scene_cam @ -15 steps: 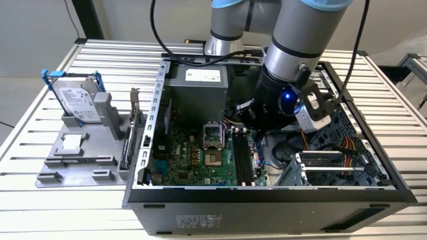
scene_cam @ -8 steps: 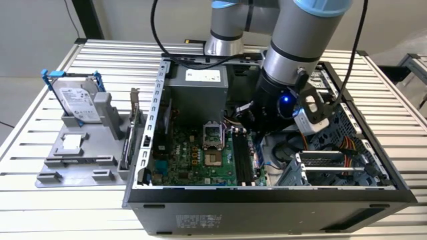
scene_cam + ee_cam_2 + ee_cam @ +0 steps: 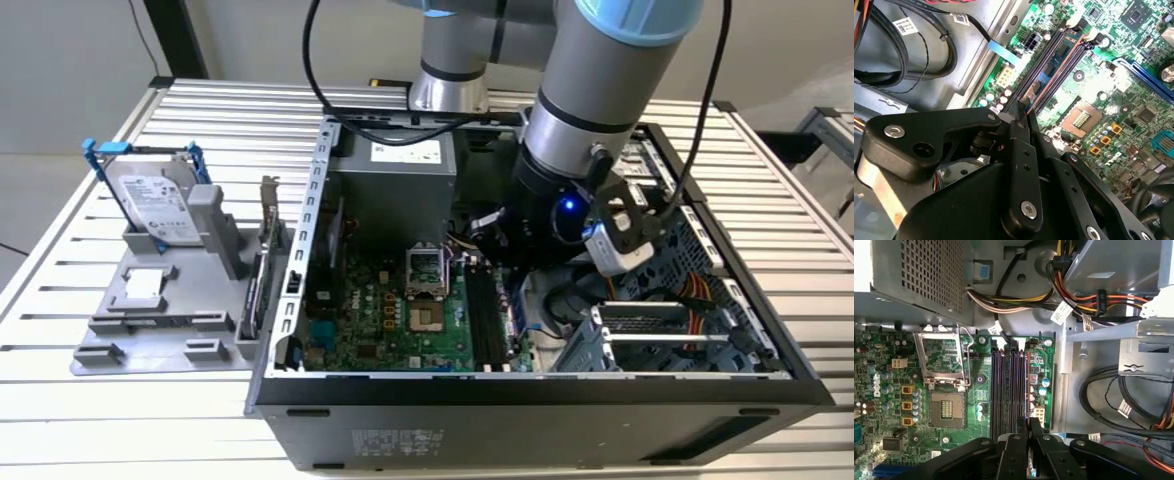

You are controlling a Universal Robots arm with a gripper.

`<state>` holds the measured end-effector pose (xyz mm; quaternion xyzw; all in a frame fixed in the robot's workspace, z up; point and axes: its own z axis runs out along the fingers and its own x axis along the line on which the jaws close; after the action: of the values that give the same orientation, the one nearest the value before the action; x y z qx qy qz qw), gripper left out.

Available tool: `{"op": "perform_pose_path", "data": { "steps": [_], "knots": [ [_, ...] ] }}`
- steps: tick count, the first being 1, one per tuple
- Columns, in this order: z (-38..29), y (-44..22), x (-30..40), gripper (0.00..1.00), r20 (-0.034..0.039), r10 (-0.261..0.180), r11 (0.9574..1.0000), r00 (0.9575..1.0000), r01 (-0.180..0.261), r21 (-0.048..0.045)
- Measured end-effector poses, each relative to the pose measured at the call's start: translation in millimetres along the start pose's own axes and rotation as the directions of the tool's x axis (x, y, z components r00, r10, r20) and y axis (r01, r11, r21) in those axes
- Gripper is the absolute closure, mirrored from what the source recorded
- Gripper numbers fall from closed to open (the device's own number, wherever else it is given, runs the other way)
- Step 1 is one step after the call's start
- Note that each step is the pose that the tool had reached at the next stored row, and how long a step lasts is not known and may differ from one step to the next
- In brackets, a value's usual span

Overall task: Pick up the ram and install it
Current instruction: 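Insert the ram into the slot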

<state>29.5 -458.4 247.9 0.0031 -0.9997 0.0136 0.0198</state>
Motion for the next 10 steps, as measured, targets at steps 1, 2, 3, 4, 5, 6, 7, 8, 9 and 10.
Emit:
{"op": "perform_pose_path", "data": {
  "steps": [1,2,3,4,5,6,7,8,9,10],
  "knots": [
    [1.0,0.0,0.0,1.0,0.0,0.0,1.0,1.0,0.0,0.0],
    [1.9,0.0,-0.1,1.0,0.0,0.0,1.0,1.0,0.0,0.0],
    [2.7,0.1,-0.1,1.0,0.0,0.0,1.0,1.0,0.0,0.0],
    [3.5,0.1,-0.1,1.0,0.0,0.0,1.0,1.0,0.0,-0.0001],
    [4.3,0.1,-0.2,1.0,0.0,0.0,1.0,1.0,0.0,-0.0001],
    [5.1,0.2,-0.2,1.0,0.0,0.0,1.0,1.0,0.0,-0.0001],
    [5.9,0.2,-0.2,1.0,0.0,0.0,1.0,1.0,0.0,0.0],
    [6.8,0.2,-0.3,1.0,0.0,0.0,1.0,1.0,0.0,0.0],
    [7.7,0.2,-0.3,1.0,0.0,0.0,1.0,1.0,0.0,0.0001],
    [8.8,0.2,-0.3,1.0,0.0,0.0,1.0,1.0,0.0,0.0]
  ]
}}
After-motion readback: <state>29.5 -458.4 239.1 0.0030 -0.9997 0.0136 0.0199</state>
